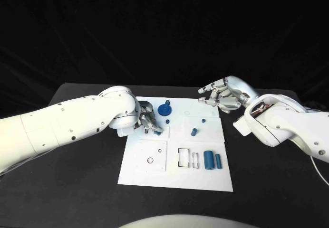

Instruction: Assemble the parts on the task board

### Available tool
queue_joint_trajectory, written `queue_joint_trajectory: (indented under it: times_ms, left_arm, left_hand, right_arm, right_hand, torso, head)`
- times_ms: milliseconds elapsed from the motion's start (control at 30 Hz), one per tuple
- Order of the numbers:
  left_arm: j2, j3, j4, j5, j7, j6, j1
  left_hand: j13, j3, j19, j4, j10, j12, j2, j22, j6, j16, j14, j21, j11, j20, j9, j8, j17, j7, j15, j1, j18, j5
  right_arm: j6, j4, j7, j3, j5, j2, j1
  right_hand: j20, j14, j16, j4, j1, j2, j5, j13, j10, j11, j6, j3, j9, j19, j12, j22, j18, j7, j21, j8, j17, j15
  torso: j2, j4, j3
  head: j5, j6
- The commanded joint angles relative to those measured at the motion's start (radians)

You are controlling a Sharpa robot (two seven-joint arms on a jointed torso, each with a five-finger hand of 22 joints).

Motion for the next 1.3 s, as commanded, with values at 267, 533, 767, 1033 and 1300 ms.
queue_joint_trajectory:
  times_ms: [267,533,767,1033,1300]
  left_arm:
    - [-0.02,-0.001,0.028,0.021,0.039,-0.049,-0.003]
    - [-0.05,-0.001,0.066,0.014,0.07,-0.157,-0.008]
    - [-0.077,-0.003,0.097,-0.021,0.096,-0.266,-0.02]
    - [-0.101,-0.005,0.122,-0.095,0.09,-0.335,-0.042]
    - [-0.099,-0.007,0.12,-0.154,0.073,-0.342,-0.067]
  left_hand:
    - [0.005,0.351,0.02,-0.186,0.013,0.003,-0.087,0.102,0.018,0.002,0.103,0.001,0.005,0.008,0.049,0.005,0.263,0.006,0.008,-0.098,-0.017,0.009]
    - [0.016,0.389,0.026,-0.214,0.023,0.013,-0.099,0.114,0.024,0.002,0.103,0.008,0.005,0.009,0.059,0.008,0.263,0.007,0.008,-0.122,-0.019,0.019]
    - [0.026,0.409,0.032,-0.229,0.033,0.022,-0.107,0.125,0.029,0.002,0.103,0.014,0.004,0.008,0.065,0.009,0.263,0.006,0.007,-0.136,-0.021,0.028]
    - [0.031,0.421,0.036,-0.236,0.038,0.026,-0.112,0.131,0.033,0.002,0.103,0.019,0.003,0.008,0.067,0.009,0.263,0.006,0.006,-0.145,-0.023,0.035]
    - [0.031,0.425,0.036,-0.238,0.039,0.026,-0.113,0.131,0.034,0.002,0.103,0.019,0.003,0.007,0.068,0.009,0.263,0.006,0.006,-0.148,-0.023,0.036]
  right_arm:
    - [0.008,-0.001,0.009,0.0,0.004,0.001,-0.003]
    - [0.002,0.0,0.014,0.0,0.003,-0.001,-0.004]
    - [-0.002,0.002,0.018,0.0,0.003,-0.004,-0.004]
    - [-0.003,0.003,0.019,0.0,0.003,-0.009,-0.004]
    - [-0.003,0.003,0.02,0.0,0.003,-0.01,-0.004]
  right_hand:
    - [-0.002,0.038,-0.007,0.005,-0.005,0.005,-0.006,-0.001,-0.006,0.003,0.004,-0.001,-0.001,-0.007,-0.002,-0.001,0.005,0.002,-0.005,0.001,-0.001,-0.008]
    - [-0.002,0.038,-0.008,0.007,-0.005,0.007,-0.006,-0.001,-0.006,0.003,0.004,-0.001,-0.001,-0.006,-0.002,-0.001,0.005,0.002,-0.005,0.001,-0.002,-0.008]
    - [-0.002,0.038,-0.008,0.009,-0.007,0.009,-0.005,-0.002,-0.006,0.003,0.004,-0.001,-0.002,-0.006,-0.002,-0.001,0.005,0.002,-0.006,0.001,-0.002,-0.008]
    - [-0.001,0.038,-0.008,0.011,-0.008,0.011,-0.004,-0.002,-0.006,0.003,0.004,-0.001,-0.002,-0.007,-0.001,-0.001,0.005,0.002,-0.006,0.001,-0.002,-0.008]
    - [-0.001,0.038,-0.008,0.011,-0.008,0.011,-0.004,-0.002,-0.006,0.003,0.004,-0.001,-0.002,-0.007,-0.001,-0.001,0.005,0.002,-0.006,0.001,-0.002,-0.008]
  torso:
    - [0.0,-0.0002,0.0003]
    - [-0.001,0.0006,0.001]
    - [-0.001,0.0011,0.0006]
    - [-0.001,0.0011,0.0004]
    - [0.001,-0.0027,-0.0008]
  head:
    - [0.004,-0.003]
    - [0.007,-0.002]
    - [0.008,-0.001]
    - [0.011,-0.002]
    - [0.015,-0.002]
